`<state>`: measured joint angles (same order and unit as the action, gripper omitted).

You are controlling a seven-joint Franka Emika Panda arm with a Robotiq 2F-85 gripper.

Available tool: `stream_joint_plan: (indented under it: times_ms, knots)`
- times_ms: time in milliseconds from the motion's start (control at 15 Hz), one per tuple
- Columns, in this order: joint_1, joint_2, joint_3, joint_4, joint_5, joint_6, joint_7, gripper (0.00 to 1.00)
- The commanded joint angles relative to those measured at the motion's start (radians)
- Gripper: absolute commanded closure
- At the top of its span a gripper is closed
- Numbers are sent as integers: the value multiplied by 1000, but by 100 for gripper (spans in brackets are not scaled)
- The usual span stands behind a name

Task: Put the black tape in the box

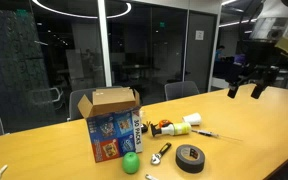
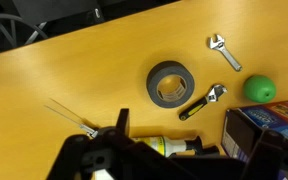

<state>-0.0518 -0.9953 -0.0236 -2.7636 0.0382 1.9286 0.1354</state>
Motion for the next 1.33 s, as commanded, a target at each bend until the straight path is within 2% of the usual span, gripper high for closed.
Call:
stream_joint_plan:
  times_ms: [0,667,933,1267]
  knots:
    - [-9,1,7,3,7,-3,-7,0]
    - [-26,40,-1,8,24,21,26,0]
    - [-62,152,8,24,46,87,109,0]
    - [-78,373,6,46,94,247,178,0]
